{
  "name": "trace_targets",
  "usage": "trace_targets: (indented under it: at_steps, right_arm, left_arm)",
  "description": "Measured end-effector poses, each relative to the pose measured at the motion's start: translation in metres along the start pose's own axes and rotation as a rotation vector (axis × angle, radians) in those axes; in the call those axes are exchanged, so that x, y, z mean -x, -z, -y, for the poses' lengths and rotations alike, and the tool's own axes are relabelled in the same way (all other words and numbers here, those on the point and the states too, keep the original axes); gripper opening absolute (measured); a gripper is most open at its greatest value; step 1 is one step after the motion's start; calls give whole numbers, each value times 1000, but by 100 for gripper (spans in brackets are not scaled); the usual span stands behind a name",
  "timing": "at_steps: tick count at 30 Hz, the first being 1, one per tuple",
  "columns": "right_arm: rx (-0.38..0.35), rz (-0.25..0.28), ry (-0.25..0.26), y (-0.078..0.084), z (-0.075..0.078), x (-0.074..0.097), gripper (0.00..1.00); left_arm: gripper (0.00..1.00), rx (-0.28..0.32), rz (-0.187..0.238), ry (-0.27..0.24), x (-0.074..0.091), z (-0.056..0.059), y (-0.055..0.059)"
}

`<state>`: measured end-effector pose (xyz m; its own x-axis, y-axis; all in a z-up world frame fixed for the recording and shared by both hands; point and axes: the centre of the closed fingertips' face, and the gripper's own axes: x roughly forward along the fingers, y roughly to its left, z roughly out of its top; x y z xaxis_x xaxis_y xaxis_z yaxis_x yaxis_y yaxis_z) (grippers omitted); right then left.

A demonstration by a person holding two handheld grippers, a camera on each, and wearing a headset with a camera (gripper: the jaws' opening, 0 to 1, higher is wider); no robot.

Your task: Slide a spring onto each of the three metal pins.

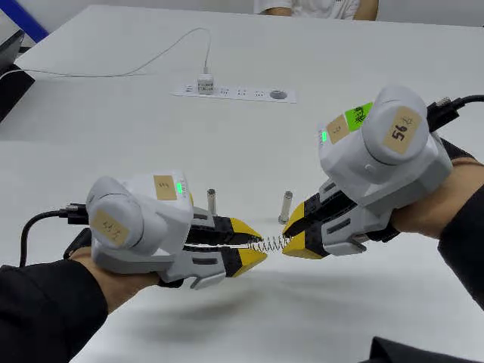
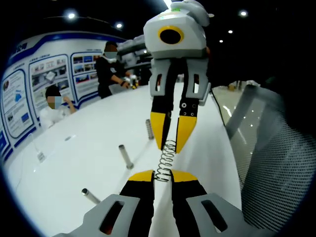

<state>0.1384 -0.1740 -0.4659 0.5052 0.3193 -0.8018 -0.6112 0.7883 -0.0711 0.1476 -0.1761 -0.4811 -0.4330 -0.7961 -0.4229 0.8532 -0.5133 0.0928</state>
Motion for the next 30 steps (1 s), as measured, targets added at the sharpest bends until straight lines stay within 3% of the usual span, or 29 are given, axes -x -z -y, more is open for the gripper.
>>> trace_targets:
  at_steps: [17, 27, 30]
  right_arm:
    - [11, 127, 1, -42, -6, 5, 11]
    - [8, 167, -8, -49, -10, 1, 12]
    - [-6, 178, -5, -49, -10, 1, 17]
  left_arm:
    - [11, 9, 1, 17, -3, 7, -3]
    - [11, 44, 23, 29, -4, 8, -5]
    - [11, 51, 25, 27, -3, 8, -5]
